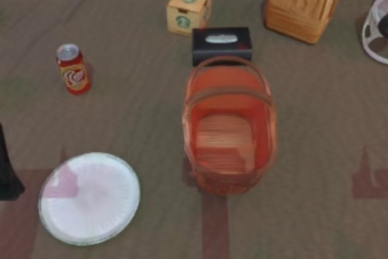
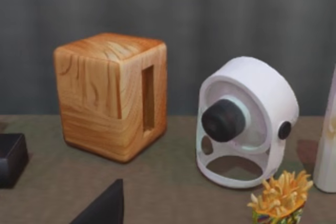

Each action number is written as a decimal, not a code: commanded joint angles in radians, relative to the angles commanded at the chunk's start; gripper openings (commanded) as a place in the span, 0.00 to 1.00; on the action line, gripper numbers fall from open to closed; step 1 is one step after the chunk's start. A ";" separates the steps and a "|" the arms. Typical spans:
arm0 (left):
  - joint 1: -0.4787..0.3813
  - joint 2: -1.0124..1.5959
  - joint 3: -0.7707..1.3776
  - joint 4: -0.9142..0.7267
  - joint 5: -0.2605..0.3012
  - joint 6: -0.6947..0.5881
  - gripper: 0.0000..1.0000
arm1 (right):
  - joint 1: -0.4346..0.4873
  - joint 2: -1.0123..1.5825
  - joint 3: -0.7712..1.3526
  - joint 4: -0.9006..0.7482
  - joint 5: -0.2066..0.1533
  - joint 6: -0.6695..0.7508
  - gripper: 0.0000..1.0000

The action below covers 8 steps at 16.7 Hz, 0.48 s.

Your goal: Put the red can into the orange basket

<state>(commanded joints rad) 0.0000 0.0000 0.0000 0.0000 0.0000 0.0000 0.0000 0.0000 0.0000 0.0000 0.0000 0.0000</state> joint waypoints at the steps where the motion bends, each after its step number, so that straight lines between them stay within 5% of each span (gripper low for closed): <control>1: 0.000 0.000 0.000 0.000 0.000 0.000 1.00 | 0.000 0.000 0.000 0.000 0.000 0.000 1.00; 8: -0.021 0.200 0.114 -0.142 0.019 0.050 1.00 | 0.000 0.000 0.000 0.000 0.000 0.000 1.00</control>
<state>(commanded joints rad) -0.0206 0.1999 0.1144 -0.1419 0.0187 0.0500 0.0000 0.0000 0.0000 0.0000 0.0000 0.0000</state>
